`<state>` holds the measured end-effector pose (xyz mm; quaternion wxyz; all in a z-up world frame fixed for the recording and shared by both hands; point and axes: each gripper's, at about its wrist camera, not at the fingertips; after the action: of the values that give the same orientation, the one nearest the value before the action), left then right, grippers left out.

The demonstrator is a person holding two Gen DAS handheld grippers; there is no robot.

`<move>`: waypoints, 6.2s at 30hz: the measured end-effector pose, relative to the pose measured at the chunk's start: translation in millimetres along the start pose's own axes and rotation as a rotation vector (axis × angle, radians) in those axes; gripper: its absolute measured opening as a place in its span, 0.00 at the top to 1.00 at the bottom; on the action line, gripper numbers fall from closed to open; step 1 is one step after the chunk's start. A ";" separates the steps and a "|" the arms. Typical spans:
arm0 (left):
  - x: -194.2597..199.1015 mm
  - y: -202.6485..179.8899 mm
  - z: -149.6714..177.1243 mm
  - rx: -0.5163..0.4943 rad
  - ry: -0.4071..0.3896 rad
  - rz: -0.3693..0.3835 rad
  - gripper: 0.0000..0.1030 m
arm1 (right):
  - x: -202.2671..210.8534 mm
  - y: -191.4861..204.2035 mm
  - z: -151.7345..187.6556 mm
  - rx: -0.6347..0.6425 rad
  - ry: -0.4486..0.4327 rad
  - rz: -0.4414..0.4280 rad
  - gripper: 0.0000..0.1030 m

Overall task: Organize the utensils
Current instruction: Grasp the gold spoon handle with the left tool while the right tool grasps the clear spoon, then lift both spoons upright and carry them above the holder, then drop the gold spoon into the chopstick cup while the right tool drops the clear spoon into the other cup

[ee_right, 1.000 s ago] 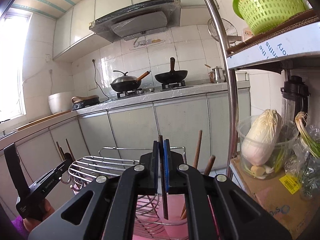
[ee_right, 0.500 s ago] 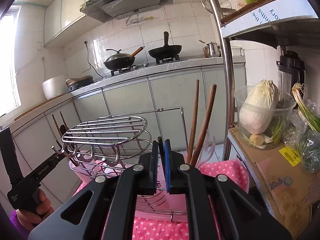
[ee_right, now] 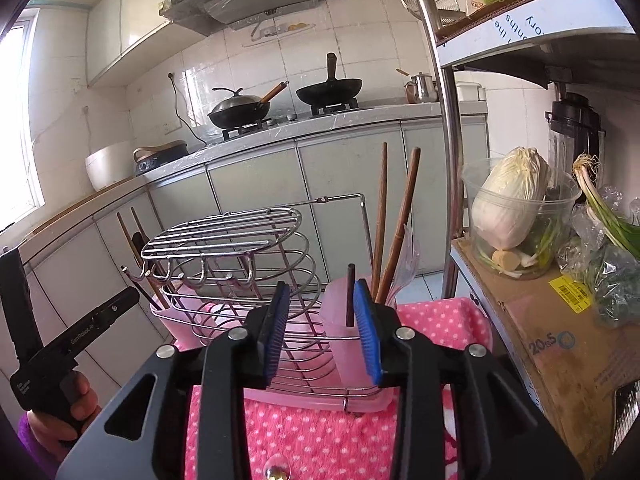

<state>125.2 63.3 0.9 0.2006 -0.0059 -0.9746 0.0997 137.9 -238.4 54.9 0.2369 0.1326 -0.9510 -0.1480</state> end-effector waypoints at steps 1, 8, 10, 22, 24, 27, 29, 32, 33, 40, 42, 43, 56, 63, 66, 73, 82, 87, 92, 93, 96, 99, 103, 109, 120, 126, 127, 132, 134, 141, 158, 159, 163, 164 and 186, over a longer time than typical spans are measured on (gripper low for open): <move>2.0 -0.4 1.5 0.001 0.009 0.004 0.71 | 3.6 -0.6 2.2 -0.006 0.003 -0.001 0.67; 11.9 -8.6 24.1 -0.033 0.100 0.019 0.71 | 20.9 -1.8 23.2 -0.021 0.053 -0.008 0.67; 14.4 -13.3 33.1 -0.053 0.128 0.027 0.71 | 23.0 -2.3 30.7 -0.016 0.070 -0.005 0.67; 16.5 -17.9 81.8 -0.066 0.290 0.061 0.71 | -10.1 -12.1 106.2 -0.132 0.440 -0.090 0.67; 18.6 -14.0 86.6 -0.056 0.302 0.062 0.71 | -14.4 -10.5 120.3 -0.138 0.488 -0.087 0.67; 21.8 -9.5 90.6 -0.051 0.306 0.058 0.71 | -20.5 -3.2 141.0 -0.102 0.546 -0.069 0.67; 23.6 -6.9 93.2 -0.046 0.307 0.061 0.71 | -24.8 4.5 153.0 -0.064 0.569 -0.054 0.67; 25.5 -4.3 95.7 -0.041 0.310 0.061 0.71 | -33.3 14.6 168.5 -0.018 0.595 -0.035 0.67; 25.9 -4.1 95.9 -0.040 0.311 0.062 0.71 | -36.7 16.3 173.4 -0.011 0.608 -0.028 0.67; 22.8 -3.6 103.9 -0.044 0.333 0.056 0.71 | -47.9 10.3 184.9 -0.030 0.628 -0.011 0.88; 19.7 -5.3 106.5 -0.045 0.348 0.058 0.71 | -44.6 7.2 182.8 -0.035 0.608 -0.002 0.88; 18.3 -6.7 107.7 -0.046 0.356 0.060 0.71 | -42.5 3.2 181.0 -0.050 0.605 -0.008 0.88; -24.5 -62.4 143.1 -0.058 0.680 0.229 0.75 | -20.8 -34.3 168.8 -0.161 0.539 0.047 0.88; -41.1 -98.3 169.7 -0.166 0.784 0.171 0.82 | -17.4 -46.7 172.5 -0.182 0.558 0.036 0.88; -45.8 -112.0 171.2 -0.226 0.797 0.130 0.85 | -16.7 -49.3 175.5 -0.188 0.572 0.023 0.88; -54.4 -133.8 173.8 -0.365 0.806 0.069 0.95 | -17.3 -49.3 178.0 -0.186 0.598 0.002 0.88; -44.9 -96.0 151.2 -0.244 0.775 0.136 0.98 | -20.3 -51.2 174.4 -0.182 0.644 -0.008 0.87; -38.1 -77.8 139.4 -0.183 0.749 0.165 0.98 | -34.3 -47.3 172.4 -0.162 0.690 0.003 0.87; -32.6 -64.0 133.0 -0.138 0.729 0.188 0.98 | -49.5 -38.4 169.5 -0.116 0.743 0.030 0.87; -31.4 -61.4 132.1 -0.132 0.724 0.192 0.98 | -52.1 -36.7 168.9 -0.106 0.752 0.039 0.87; -28.0 -53.7 129.8 -0.119 0.713 0.199 0.98 | -58.3 -32.7 167.3 -0.098 0.771 0.063 0.87; -25.1 -47.7 127.8 -0.105 0.701 0.207 0.98 | -62.1 -26.7 167.2 -0.068 0.777 0.090 0.87; -19.4 -38.3 121.6 -0.086 0.674 0.215 0.98 | -60.6 -24.3 168.9 -0.066 0.741 0.098 0.88; -2.0 -19.8 101.8 -0.056 0.578 0.218 0.98 | -33.0 -18.9 150.2 -0.120 0.563 -0.024 0.88; 34.0 -4.0 43.7 -0.011 0.329 0.224 0.99 | 14.4 0.1 86.7 -0.074 0.270 -0.115 0.97; 47.5 -4.2 10.4 0.001 0.242 0.230 0.99 | 22.0 11.2 57.2 -0.065 0.217 -0.149 0.97; 49.7 -3.5 4.0 0.004 0.229 0.232 0.99 | 24.4 12.7 49.2 -0.062 0.202 -0.150 0.97; 60.3 -1.7 -31.2 0.015 0.153 0.234 0.99 | 41.7 21.6 7.8 -0.027 0.108 -0.143 0.97; 65.6 -1.9 -47.0 0.014 0.115 0.231 0.99 | 47.6 24.9 -12.2 -0.009 0.060 -0.135 0.97; 79.6 -1.1 -94.6 0.022 -0.005 0.217 0.99 | 56.6 30.1 -65.0 0.039 -0.088 -0.087 0.97; 37.5 -8.1 -120.3 -0.012 -0.057 0.114 0.99 | -9.7 23.0 -67.2 0.141 -0.060 0.054 0.97; 34.5 -8.0 -120.8 -0.012 -0.054 0.113 0.99 | -12.3 22.9 -67.1 0.146 -0.056 0.059 0.97; 22.7 -9.1 -119.0 -0.025 -0.042 0.095 0.99 | -24.9 21.7 -64.5 0.163 -0.024 0.075 0.97; 19.6 -9.3 -118.1 -0.028 -0.036 0.091 0.99 | -28.4 21.6 -63.0 0.166 -0.012 0.077 0.97; -1.5 -24.4 -117.6 -0.114 -0.074 0.035 0.99 | -46.6 19.4 -52.7 0.180 0.059 0.101 0.97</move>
<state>173.4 61.8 111.0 0.1622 -0.0308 -0.9851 0.0478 199.9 -216.9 86.9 0.2591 0.1096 -0.9585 -0.0459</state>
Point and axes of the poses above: each gripper's, at about its wrist camera, not at the fingertips, and x roughly against the way its jaws point, y to its left, z to its underside, and after that the axes turned 7 degrees about -x, right-handed
